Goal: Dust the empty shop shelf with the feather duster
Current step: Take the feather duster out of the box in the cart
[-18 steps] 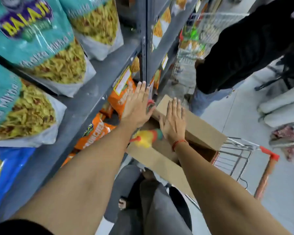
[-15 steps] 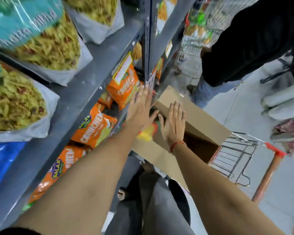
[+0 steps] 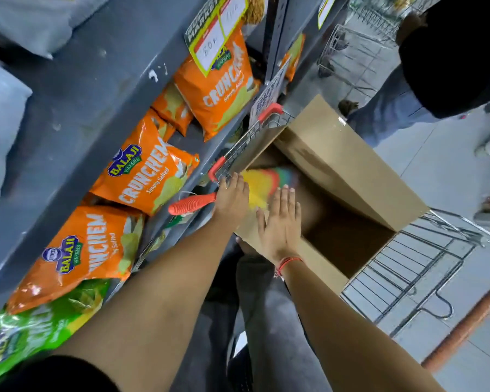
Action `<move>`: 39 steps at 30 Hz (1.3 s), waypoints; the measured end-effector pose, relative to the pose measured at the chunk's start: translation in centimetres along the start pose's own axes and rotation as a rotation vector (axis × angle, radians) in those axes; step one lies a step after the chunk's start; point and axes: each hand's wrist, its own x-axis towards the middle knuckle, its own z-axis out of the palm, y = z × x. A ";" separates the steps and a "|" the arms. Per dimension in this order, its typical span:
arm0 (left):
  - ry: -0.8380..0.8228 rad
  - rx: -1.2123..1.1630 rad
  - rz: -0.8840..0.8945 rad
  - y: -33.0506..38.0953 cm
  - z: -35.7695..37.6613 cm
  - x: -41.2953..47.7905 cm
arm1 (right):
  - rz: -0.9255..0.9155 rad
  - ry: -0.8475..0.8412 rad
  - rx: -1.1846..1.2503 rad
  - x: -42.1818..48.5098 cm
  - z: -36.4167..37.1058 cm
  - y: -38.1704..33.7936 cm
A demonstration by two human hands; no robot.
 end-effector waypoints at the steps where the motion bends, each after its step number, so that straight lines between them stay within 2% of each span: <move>1: -0.008 -0.007 -0.016 0.0 0.2 0.2 | -0.005 -0.006 -0.004 -0.1 0.3 0.0; 9: -0.036 -0.010 -0.036 -0.1 -0.4 -0.2 | 0.009 -0.104 -0.021 0.3 0.7 0.7; 15: 0.001 0.046 -0.037 -0.6 -2.7 -3.3 | 0.104 -0.145 0.020 -0.5 -1.7 -0.8; 19: 0.017 0.087 -0.011 -1.5 -4.6 -6.5 | 0.104 -0.136 0.040 -1.5 -4.5 -2.5; 27: 0.026 0.017 -0.039 -2.9 -8.5 -13.5 | 0.048 -0.028 0.152 -4.2 -10.8 -5.7; 34: 0.135 -0.163 -0.044 -6.2 -14.2 -18.3 | 0.150 0.073 0.323 -6.0 -17.3 -8.7; 39: 0.285 -0.208 -0.008 -7.9 -18.8 -21.7 | 0.089 0.148 0.463 -6.4 -24.4 -11.6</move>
